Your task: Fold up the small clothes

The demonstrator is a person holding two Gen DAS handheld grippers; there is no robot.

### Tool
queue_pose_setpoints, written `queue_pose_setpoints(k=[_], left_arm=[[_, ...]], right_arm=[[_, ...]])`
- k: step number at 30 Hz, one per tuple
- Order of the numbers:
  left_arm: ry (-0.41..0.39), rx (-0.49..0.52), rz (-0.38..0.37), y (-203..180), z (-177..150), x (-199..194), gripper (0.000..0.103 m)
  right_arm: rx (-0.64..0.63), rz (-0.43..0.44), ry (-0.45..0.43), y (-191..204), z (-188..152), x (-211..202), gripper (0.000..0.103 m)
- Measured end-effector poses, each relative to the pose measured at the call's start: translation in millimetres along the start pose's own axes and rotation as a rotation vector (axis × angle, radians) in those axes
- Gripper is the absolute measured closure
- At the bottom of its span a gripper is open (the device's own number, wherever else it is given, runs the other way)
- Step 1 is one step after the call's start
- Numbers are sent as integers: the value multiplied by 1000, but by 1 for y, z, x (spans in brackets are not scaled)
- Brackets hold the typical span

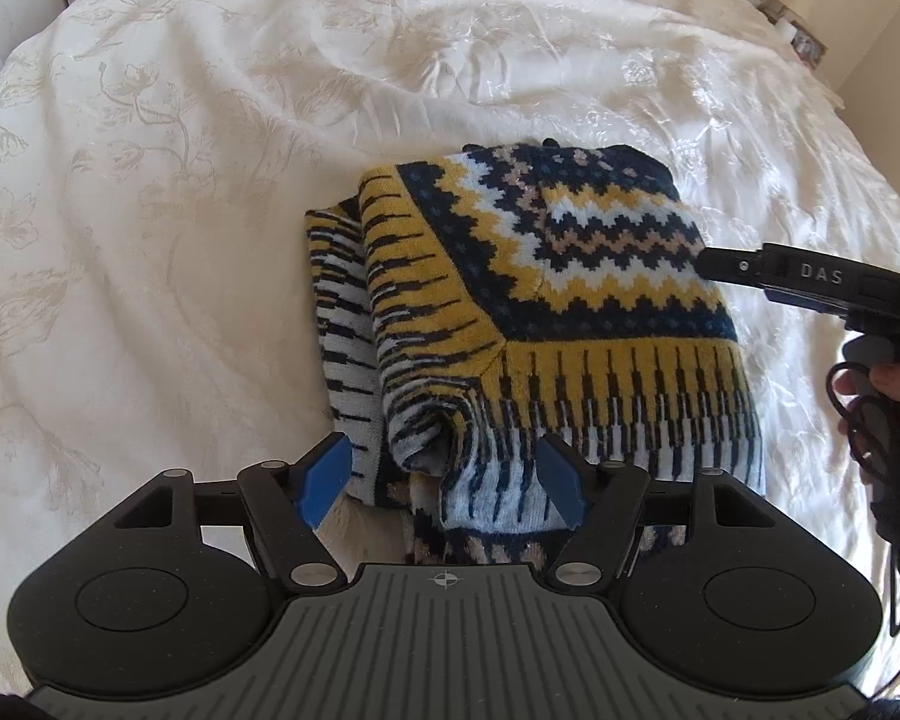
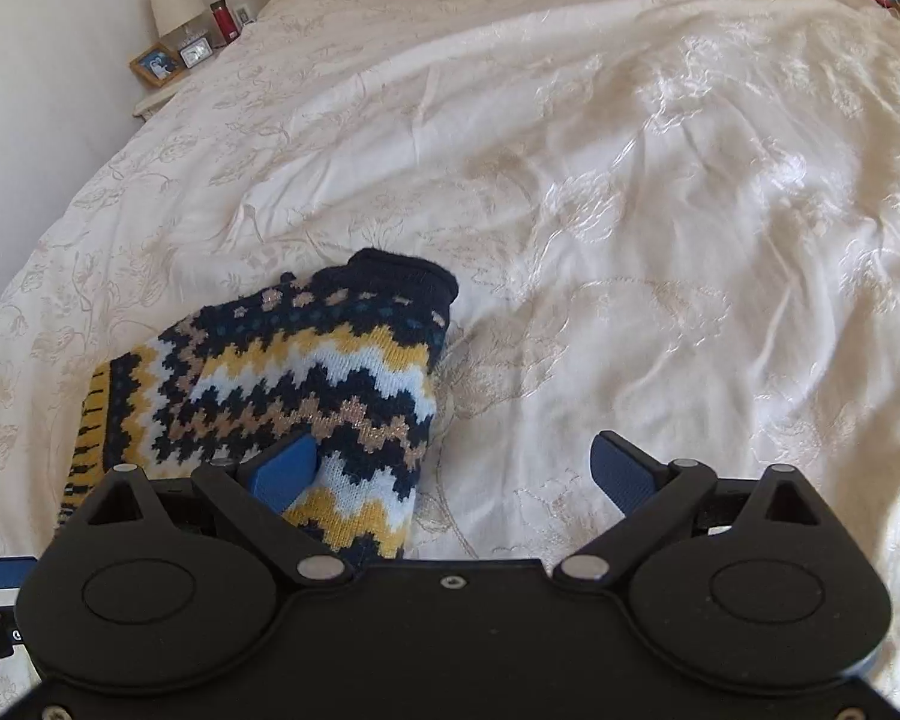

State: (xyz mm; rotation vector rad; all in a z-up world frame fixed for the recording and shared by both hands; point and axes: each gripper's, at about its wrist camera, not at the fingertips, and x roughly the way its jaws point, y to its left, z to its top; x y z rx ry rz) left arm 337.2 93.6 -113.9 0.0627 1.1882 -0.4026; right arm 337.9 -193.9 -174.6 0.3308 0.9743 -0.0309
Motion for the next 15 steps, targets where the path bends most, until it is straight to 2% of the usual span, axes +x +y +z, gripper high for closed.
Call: queue_pose_setpoints(k=[4, 9, 15], left_arm=[[29, -11, 1, 2, -10, 4, 36], [59, -28, -9, 6, -20, 9, 34], [74, -57, -40, 11, -27, 23, 31]], right_arm=[[-5, 46, 78, 11, -1, 24, 5], [5, 98, 100, 21, 1, 39, 4], [16, 214, 155, 26, 5, 53, 0]])
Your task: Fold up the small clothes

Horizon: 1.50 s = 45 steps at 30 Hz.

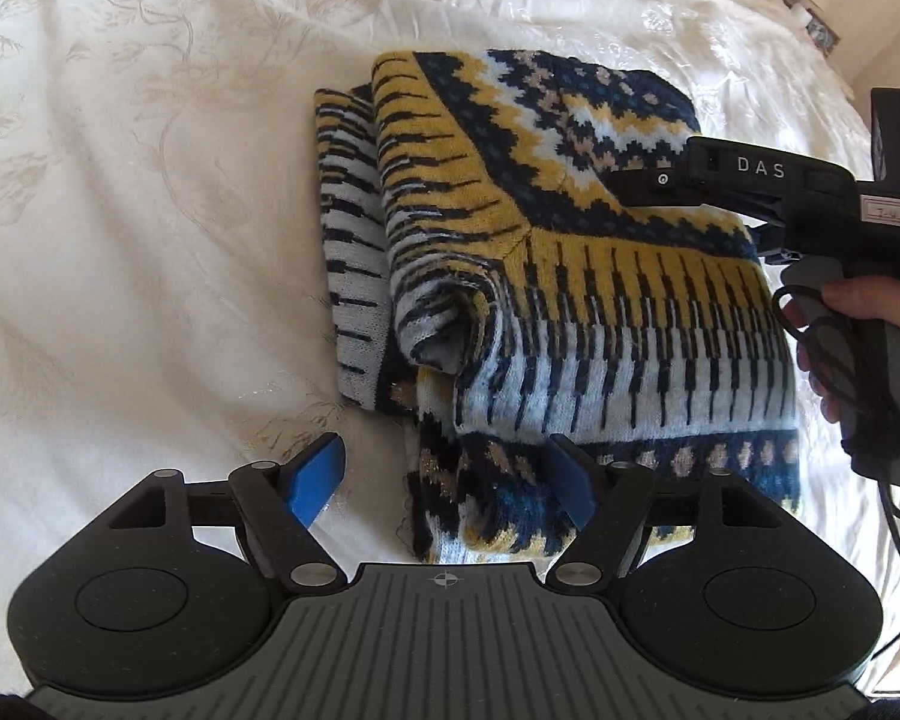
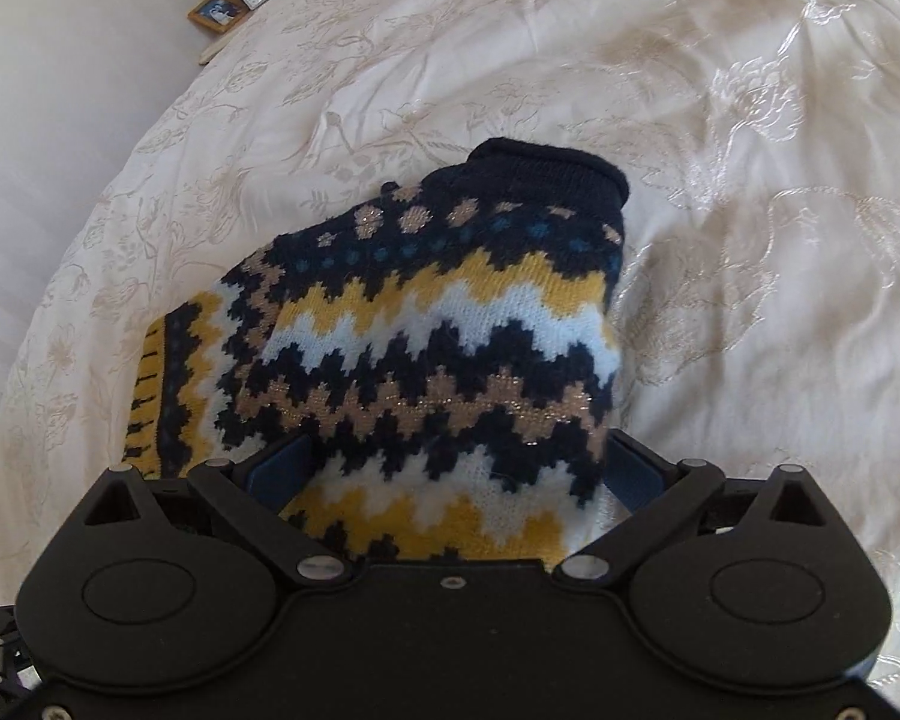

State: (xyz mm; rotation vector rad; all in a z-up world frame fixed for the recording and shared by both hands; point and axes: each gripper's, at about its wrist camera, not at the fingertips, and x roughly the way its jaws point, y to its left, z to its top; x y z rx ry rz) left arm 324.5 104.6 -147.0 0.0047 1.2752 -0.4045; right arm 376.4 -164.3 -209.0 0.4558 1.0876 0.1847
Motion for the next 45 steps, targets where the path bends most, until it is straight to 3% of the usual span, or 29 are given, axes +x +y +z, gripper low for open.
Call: queue_pose_setpoints(k=[14, 16, 17, 18, 19, 21, 26, 32, 43, 45], left_arm=[[46, -92, -234, 7, 3, 28, 25], [50, -116, -247, 10, 3, 29, 26], [54, -124, -271, 12, 3, 29, 32], [60, -128, -292, 13, 4, 31, 44], [63, -130, -300, 14, 4, 31, 48], [58, -131, -303, 12, 5, 30, 58], [17, -106, -309, 7, -1, 18, 64], [-2, -106, -328, -11, -24, 1, 64], [64, -59, -350, -19, -36, -3, 64], [82, -60, -350, -29, -54, -5, 64]], right_arm=[[4, 159, 93, -20, 12, 2, 0], [22, 170, 107, -25, 10, -2, 7], [31, 173, 112, -26, 9, -3, 17], [39, 169, 111, -26, 8, -5, 23], [46, 170, 110, -26, 8, -7, 26], [49, 164, 102, -23, 6, -12, 39], [80, 151, 66, -17, 5, -30, 50], [78, 135, 70, -18, -12, -54, 51], [104, 104, 147, -42, -78, -122, 51], [103, 101, 155, -45, -91, -133, 51]])
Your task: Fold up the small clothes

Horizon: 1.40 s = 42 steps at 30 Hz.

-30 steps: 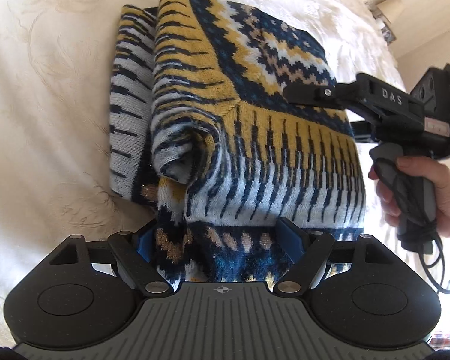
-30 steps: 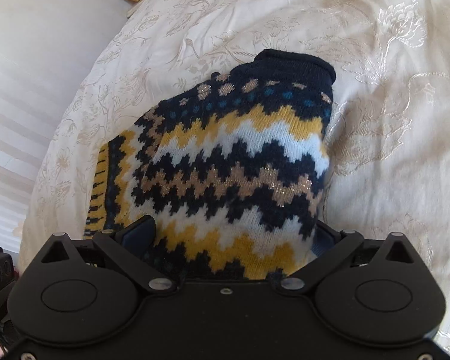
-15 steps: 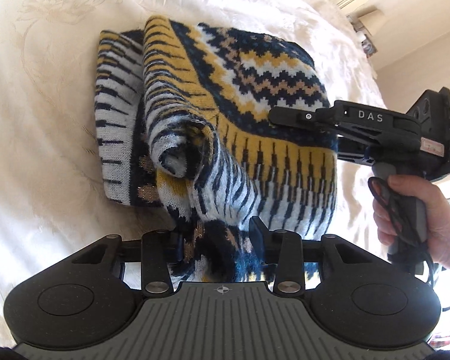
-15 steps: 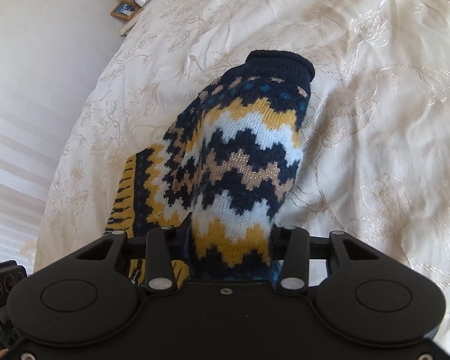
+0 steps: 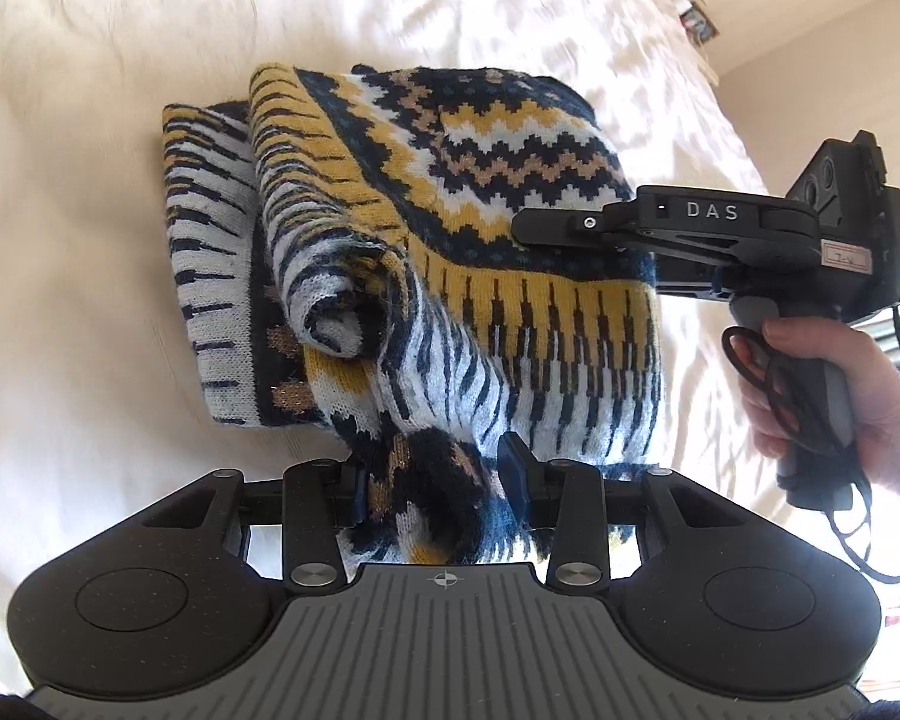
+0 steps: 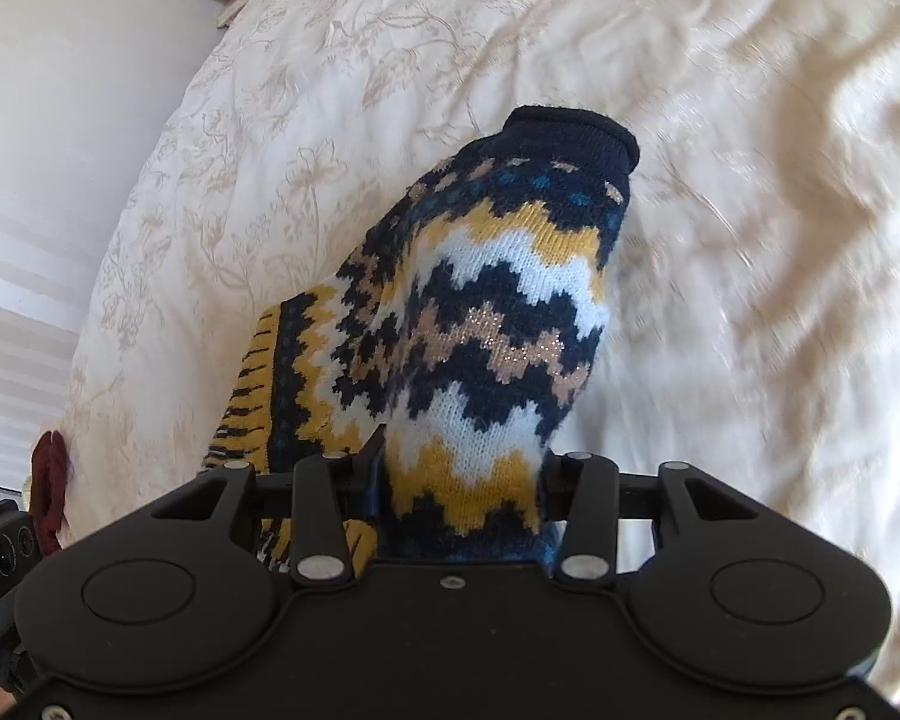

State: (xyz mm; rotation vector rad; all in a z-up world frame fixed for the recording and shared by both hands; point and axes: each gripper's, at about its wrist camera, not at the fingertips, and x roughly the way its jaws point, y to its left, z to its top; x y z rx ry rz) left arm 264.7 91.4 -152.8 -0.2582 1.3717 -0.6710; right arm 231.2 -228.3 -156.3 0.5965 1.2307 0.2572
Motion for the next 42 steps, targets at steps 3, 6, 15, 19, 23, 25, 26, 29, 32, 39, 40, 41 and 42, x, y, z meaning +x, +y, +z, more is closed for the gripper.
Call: queue_pose_setpoints(k=[3, 6, 15, 19, 23, 25, 26, 29, 32, 39, 40, 41, 42], left_arm=[[28, 2, 59, -10, -25, 9, 64], [-5, 29, 171, -15, -40, 11, 62], [-233, 58, 296, -42, -55, -44, 42], [-277, 26, 303, -47, -31, -38, 38], [-263, -18, 298, -39, -8, -19, 38], [-247, -25, 289, -35, 0, -10, 38], [-237, -26, 275, -34, 4, -5, 38], [-215, -12, 223, -33, 10, 4, 40], [-203, -4, 283, -37, 13, 10, 54], [-260, -15, 289, -41, 8, 6, 94], [-286, -7, 305, -44, 4, 1, 94], [-320, 3, 325, -49, -1, -7, 96], [-351, 5, 334, -52, -7, -16, 96]], right_arm=[[-15, -29, 5, -3, -20, -6, 45], [-35, -90, -35, -3, -33, -11, 36], [-128, -170, -183, 12, -60, -48, 16], [-175, -228, -215, 20, -68, -54, 11], [-208, -281, -230, 27, -76, -57, 7], [-216, -283, -243, 29, -81, -59, 6], [-218, -281, -252, 30, -83, -60, 3], [-224, -272, -279, 32, -88, -63, 2], [-209, -268, -288, 33, -88, -63, 2], [-186, -267, -283, 29, -86, -61, 1], [-185, -266, -286, 28, -86, -61, 1], [-185, -263, -287, 28, -85, -61, 1], [-185, -258, -289, 28, -84, -62, 1]])
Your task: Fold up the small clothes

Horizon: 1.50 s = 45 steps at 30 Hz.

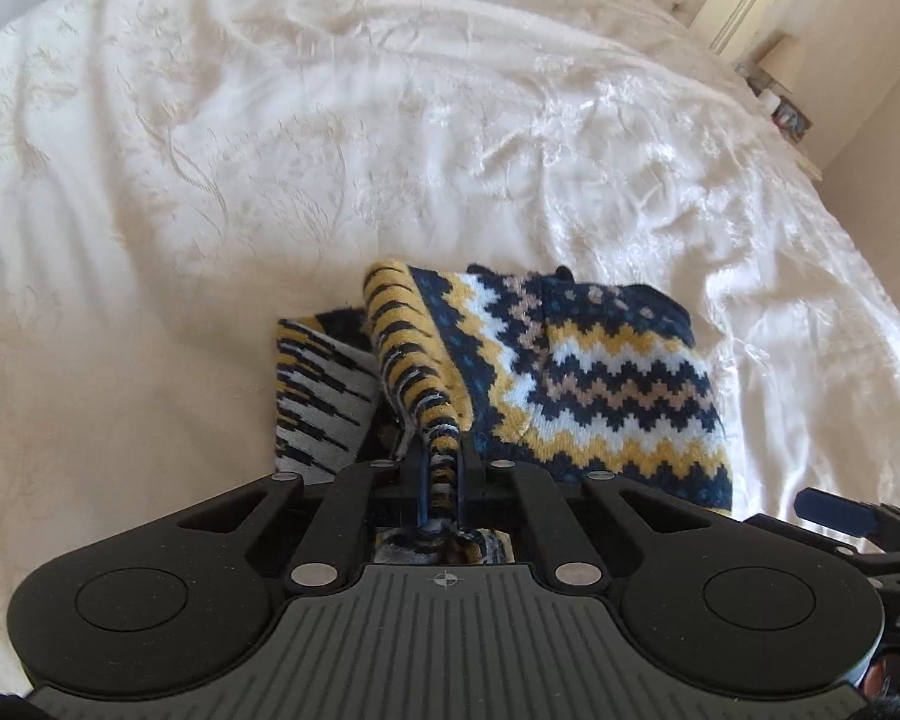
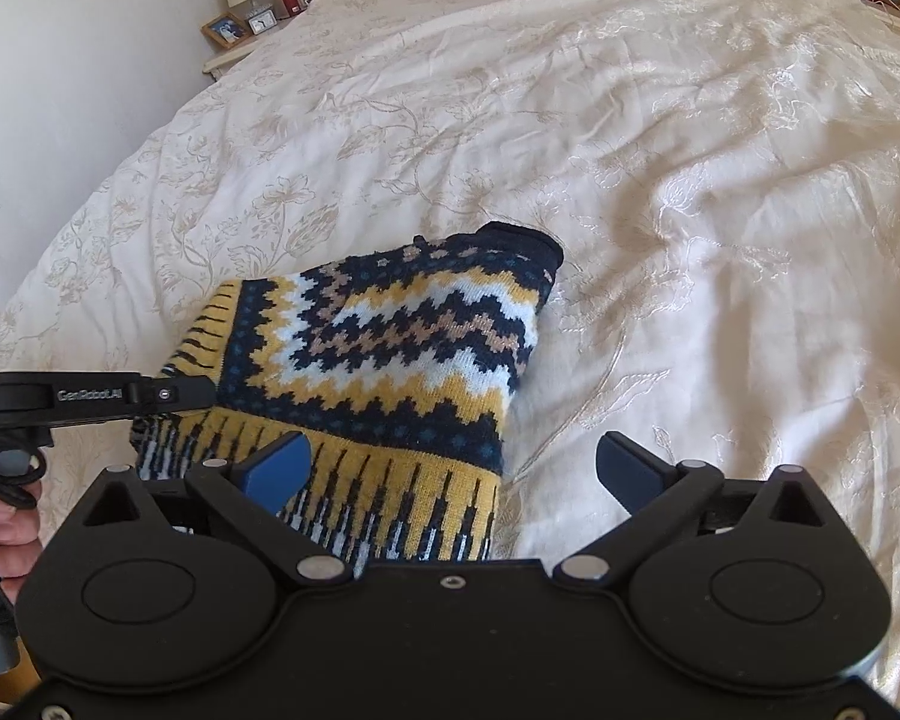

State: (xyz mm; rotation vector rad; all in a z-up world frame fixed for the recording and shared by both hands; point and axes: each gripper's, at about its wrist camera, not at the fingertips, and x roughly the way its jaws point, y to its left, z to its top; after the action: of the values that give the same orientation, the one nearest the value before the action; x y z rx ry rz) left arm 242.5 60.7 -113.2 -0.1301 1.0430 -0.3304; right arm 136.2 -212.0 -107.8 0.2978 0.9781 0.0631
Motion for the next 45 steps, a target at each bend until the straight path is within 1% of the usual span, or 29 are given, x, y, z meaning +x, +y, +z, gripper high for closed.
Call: queue_pose_setpoints(k=[2, 5, 8, 9, 12, 13, 16, 19, 21, 22, 24, 27, 29, 30, 33, 36, 38, 40, 41, 45], left_arm=[[-18, -25, 10, 6, -6, -13, 96], [-12, -64, 51, 21, -13, -17, 96], [20, -119, 63, 38, -15, -11, 96], [18, -117, 51, 40, -15, -8, 95], [19, -72, 36, 36, -11, 2, 94], [23, -58, 33, 34, -9, 6, 94], [34, -30, 69, 30, -8, 18, 91], [55, -46, 80, 35, -8, 28, 89], [63, -39, 81, 38, -8, 31, 79], [66, -34, 85, 38, -8, 31, 77], [70, -39, 100, 42, -5, 26, 63], [43, -56, 118, 46, -2, 9, 54], [16, -26, 136, 43, -3, -6, 50], [5, -1, 141, 39, -5, -13, 46], [-6, 74, 134, 27, -14, -23, 43], [26, 131, 138, 18, -29, -19, 43], [46, 135, 169, 18, -41, -13, 43], [65, 121, 188, 23, -50, -8, 41], [76, 113, 199, 27, -53, -6, 36], [77, 98, 194, 35, -55, -4, 33]], right_arm=[[-2, 13, -10, 0, 4, -1, 1], [-25, 19, -28, 3, 12, 0, 1], [-31, 13, -32, 1, 24, 10, 1], [-31, 8, -27, 0, 29, 15, 1], [-46, -22, -12, -1, 41, 36, 1], [-51, -38, 5, -2, 45, 46, 2], [-41, -104, 82, -10, 51, 79, 2], [-17, -107, 171, -23, 51, 109, 3], [-33, -109, 189, -24, 50, 116, 2], [-42, -107, 188, -24, 50, 116, 2], [-57, -103, 179, -22, 50, 110, 2], [-49, -87, 133, -21, 48, 87, 2], [-33, -63, 97, -21, 46, 67, 2], [-27, -50, 85, -21, 43, 60, 2], [-7, -25, 69, -18, 27, 38, 2], [-8, -31, 104, -13, 4, 33, 2], [-6, -40, 136, -15, -11, 36, 2], [13, -37, 141, -17, -24, 36, 2], [28, -37, 144, -20, -28, 37, 2], [57, -41, 134, -23, -32, 34, 2]])
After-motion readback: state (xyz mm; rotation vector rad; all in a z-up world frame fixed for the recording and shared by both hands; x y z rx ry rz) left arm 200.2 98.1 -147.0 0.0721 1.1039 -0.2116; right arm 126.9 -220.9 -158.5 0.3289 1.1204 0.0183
